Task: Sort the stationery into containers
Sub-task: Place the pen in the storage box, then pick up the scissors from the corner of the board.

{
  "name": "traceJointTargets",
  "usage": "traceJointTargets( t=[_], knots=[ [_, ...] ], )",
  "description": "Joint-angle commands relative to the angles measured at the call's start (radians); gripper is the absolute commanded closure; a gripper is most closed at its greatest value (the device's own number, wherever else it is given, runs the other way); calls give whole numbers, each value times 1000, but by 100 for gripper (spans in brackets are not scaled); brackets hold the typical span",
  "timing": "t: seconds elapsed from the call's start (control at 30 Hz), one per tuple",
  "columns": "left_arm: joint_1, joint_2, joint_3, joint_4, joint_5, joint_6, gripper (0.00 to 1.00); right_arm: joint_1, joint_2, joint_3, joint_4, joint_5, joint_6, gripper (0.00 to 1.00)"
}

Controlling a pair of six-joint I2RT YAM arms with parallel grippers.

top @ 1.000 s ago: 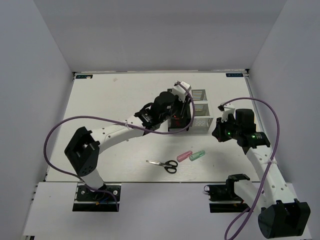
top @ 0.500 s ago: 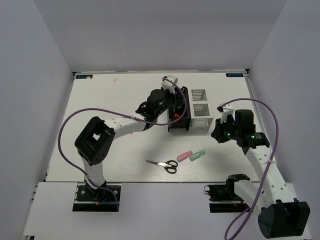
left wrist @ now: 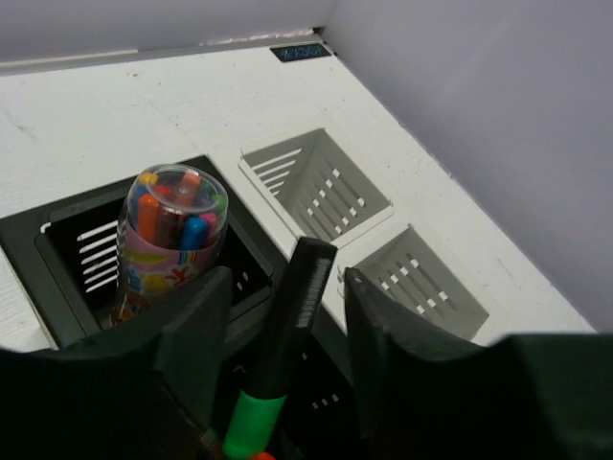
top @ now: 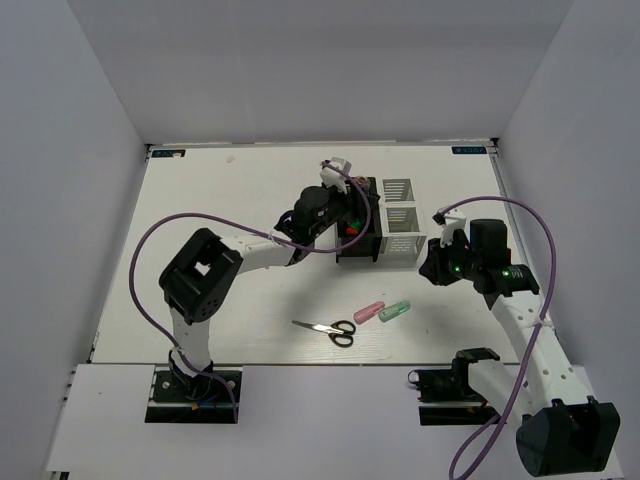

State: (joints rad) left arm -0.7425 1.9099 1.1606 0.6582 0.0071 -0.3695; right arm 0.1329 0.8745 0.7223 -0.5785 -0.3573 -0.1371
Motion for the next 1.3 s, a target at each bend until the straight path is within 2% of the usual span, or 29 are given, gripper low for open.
traceJointTargets(
  t=[0.0,0.1,0.17,0.27,0.3,0.37,0.4,0.43,0.47,0.5,0.53,0.57,0.6,0.63,0.67,0.7,0.73,0.83,0.87,0.9,0.93,0.97,1.03,1.1,1.13,1.17,1.2,1.23,1.27],
  knots=[
    [2,-51,-18,15,13,-2,37,4,4,-3,17,-22,-9,73],
    [3,-63,-12,-17,13,18,36,4,7,-1,14,-22,-7,69],
    [3,-80,-18,-20,10,27,48,4,8,-3,16,-26,-7,69],
    [5,-145,-25,-47,33,49,74,2,1,-9,12,-78,-33,85],
    [0,-164,-35,-61,40,67,78,7,3,-17,6,-150,-103,98],
    [-11,-240,-42,-188,39,134,86,10,7,-23,-40,-224,-230,100],
    [-24,-300,-38,-301,36,153,86,10,27,-36,-64,-382,-292,100],
    [-43,-392,-21,-456,-1,181,86,8,52,-50,-161,-490,-572,100],
    [-64,-393,-4,-541,-27,181,83,8,52,-61,-206,-491,-698,100],
    [-70,-463,37,-756,-50,179,75,10,72,-89,-240,-602,-807,100],
    [-84,-488,80,-855,-105,172,63,13,84,-101,-291,-620,-1055,95],
    [-87,-503,92,-946,-111,156,48,17,101,-113,-299,-646,-1109,76],
    [-89,-568,96,-1165,-133,147,24,42,127,-112,-297,-660,-1143,67],
    [-90,-595,70,-1224,-169,123,18,54,167,-95,-322,-678,-1215,57],
    [-86,-623,44,-1305,-188,115,16,88,188,-66,-320,-681,-1216,41],
    [-80,-720,-14,-1372,-226,94,2,129,251,-51,-317,-674,-1214,41],
    [-68,-760,-94,-1393,-246,77,2,154,271,-11,-305,-648,-1202,41],
    [-3,-940,-276,-1457,-286,27,7,316,336,38,-180,-555,-1057,71],
    [32,-1016,-335,-1467,-276,23,15,347,345,40,-149,-533,-958,90],
    [73,-1049,-364,-1467,-269,14,33,375,362,39,-67,-482,-923,100],
    [90,-1142,-389,-1476,-259,9,71,454,382,37,-40,-429,-885,100],
    [142,-1167,-453,-1477,-242,1,83,476,406,46,-21,-407,-781,100],
    [172,-1250,-486,-1476,-178,-8,94,536,454,87,45,-286,-699,100],
    [210,-1272,-515,-1461,-30,7,87,586,471,120,55,-230,-569,92],
    [215,-1276,-525,-1453,15,35,79,597,474,130,69,-217,-508,86],
    [216,-1270,-526,-1404,68,43,63,612,466,140,80,-142,-468,80],
    [209,-1246,-527,-1382,211,46,56,620,459,150,100,-105,-349,74],
    [187,-1224,-516,-1361,234,46,51,619,439,163,100,-59,-313,64],
    [137,-1150,-500,-1311,258,61,44,610,422,193,86,121,-259,63]
  ],
)
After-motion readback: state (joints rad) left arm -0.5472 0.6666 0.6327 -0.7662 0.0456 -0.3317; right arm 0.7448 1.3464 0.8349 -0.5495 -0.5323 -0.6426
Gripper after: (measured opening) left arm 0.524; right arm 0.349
